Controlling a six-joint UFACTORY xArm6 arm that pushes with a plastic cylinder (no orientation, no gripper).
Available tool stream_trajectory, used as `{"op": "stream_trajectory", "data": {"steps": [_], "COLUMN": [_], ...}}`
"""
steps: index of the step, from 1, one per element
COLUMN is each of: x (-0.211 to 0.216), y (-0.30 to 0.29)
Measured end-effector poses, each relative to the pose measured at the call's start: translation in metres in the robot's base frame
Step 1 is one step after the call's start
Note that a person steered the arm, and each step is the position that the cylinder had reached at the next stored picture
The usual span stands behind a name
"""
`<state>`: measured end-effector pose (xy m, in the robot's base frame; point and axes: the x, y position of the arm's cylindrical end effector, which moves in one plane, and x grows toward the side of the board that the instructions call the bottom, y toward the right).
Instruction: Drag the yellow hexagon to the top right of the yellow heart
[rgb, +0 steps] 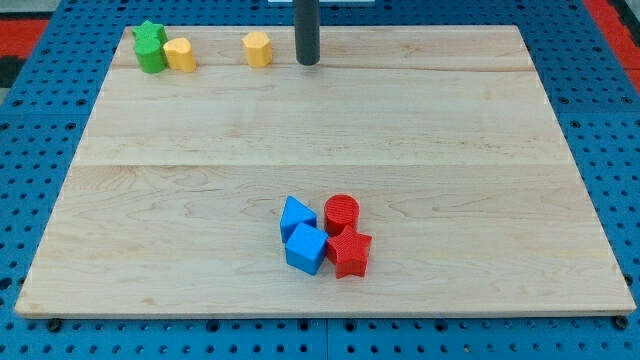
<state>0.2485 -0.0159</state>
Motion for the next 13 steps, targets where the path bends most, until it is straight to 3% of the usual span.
{"op": "stream_trajectory", "data": {"steps": [2, 3, 4, 6, 8, 13], "x": [-0.031, -0.032, -0.019, 0.025, 0.028, 0.007], "y": [-0.098, -0.114, -0.076, -0.090, -0.124, -0.107]}}
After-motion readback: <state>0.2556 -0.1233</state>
